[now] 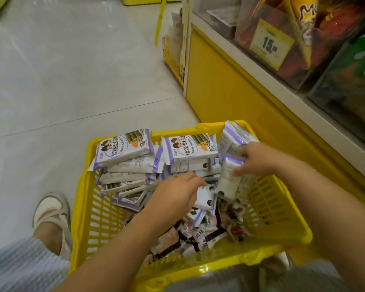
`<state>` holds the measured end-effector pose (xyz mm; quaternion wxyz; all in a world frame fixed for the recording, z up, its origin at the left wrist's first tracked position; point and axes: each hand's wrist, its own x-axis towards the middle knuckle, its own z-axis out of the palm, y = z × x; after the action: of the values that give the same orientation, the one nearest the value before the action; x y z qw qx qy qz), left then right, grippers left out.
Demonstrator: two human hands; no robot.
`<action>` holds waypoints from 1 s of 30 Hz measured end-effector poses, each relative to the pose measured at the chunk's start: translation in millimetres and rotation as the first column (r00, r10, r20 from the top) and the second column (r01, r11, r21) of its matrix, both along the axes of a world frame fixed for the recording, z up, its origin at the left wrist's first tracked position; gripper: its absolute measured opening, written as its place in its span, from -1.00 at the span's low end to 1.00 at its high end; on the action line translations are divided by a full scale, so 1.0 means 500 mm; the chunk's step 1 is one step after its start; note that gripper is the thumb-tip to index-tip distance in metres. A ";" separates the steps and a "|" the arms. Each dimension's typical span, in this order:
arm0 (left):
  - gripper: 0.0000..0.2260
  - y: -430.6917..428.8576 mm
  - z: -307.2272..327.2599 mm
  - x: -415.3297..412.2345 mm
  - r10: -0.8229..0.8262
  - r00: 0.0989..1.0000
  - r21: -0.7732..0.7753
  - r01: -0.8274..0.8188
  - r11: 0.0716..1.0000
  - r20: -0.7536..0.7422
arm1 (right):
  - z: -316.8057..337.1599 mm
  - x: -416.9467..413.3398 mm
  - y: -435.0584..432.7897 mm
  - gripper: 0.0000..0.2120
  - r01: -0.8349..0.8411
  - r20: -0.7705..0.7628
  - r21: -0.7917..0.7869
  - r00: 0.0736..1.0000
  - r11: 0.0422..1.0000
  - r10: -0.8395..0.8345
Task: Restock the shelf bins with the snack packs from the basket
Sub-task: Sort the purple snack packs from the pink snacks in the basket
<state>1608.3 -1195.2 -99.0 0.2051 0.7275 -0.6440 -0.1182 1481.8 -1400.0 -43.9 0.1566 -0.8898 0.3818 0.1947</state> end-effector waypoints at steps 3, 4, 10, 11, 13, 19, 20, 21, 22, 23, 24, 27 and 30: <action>-0.75 -0.001 0.024 0.004 0.043 0.998 -0.130 -0.038 0.991 0.035 | 0.044 0.009 -0.037 -0.59 0.149 0.124 -0.209 0.984 0.966 -0.125; -0.76 -0.001 0.028 0.006 0.054 0.996 -0.156 -0.042 0.987 0.072 | 0.045 0.015 -0.036 -0.59 0.185 0.169 -0.273 0.975 0.944 -0.142; -0.56 0.003 0.011 0.001 0.099 0.925 -0.105 -0.064 0.992 0.368 | -0.047 0.029 0.001 -0.60 0.127 0.287 -0.475 0.958 0.871 0.017; -0.51 0.003 0.005 0.000 0.093 0.916 -0.075 -0.068 0.995 0.391 | -0.064 0.022 0.001 -0.58 0.112 0.276 -0.503 0.960 0.857 0.037; -0.45 -0.002 -0.003 0.003 0.097 0.894 -0.027 -0.095 0.995 0.438 | -0.085 0.013 -0.005 -0.53 0.108 0.274 -0.549 0.960 0.829 0.057; -0.39 -0.014 -0.031 0.014 0.112 0.857 0.138 -0.207 0.968 0.503 | -0.108 -0.018 -0.001 -0.65 0.082 0.380 -0.504 0.915 0.860 0.136; -0.39 -0.017 -0.033 0.014 0.116 0.857 0.154 -0.220 0.963 0.501 | -0.109 -0.028 0.004 -0.68 0.089 0.436 -0.472 0.888 0.877 0.145; -0.40 -0.020 -0.034 0.012 0.121 0.861 0.162 -0.228 0.960 0.494 | -0.109 -0.037 0.008 -0.71 0.098 0.495 -0.444 0.856 0.891 0.152; -0.41 -0.022 -0.033 0.011 0.125 0.864 0.168 -0.233 0.958 0.488 | -0.108 -0.044 0.012 -0.73 0.107 0.545 -0.421 0.824 0.901 0.156; -0.41 -0.023 -0.032 0.011 0.126 0.864 0.173 -0.237 0.956 0.487 | -0.105 -0.050 0.014 -0.74 0.115 0.584 -0.401 0.796 0.909 0.157; -0.42 -0.024 -0.031 0.011 0.125 0.862 0.180 -0.242 0.954 0.491 | -0.101 -0.056 0.014 -0.75 0.121 0.613 -0.379 0.775 0.917 0.152; -0.45 -0.025 -0.031 0.015 0.108 0.855 0.226 -0.253 0.941 0.507 | -0.090 -0.070 0.007 -0.81 0.134 0.656 -0.296 0.748 0.946 0.099; -0.45 -0.021 -0.037 0.017 0.076 0.846 0.267 -0.250 0.931 0.528 | -0.084 -0.071 0.003 -0.81 0.098 0.610 -0.261 0.787 0.960 0.086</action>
<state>1617.0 -1205.8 -117.6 -0.0858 0.8091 -0.5813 -0.0086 1446.4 -1398.6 -85.8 0.1461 -0.9161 0.3361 -0.1624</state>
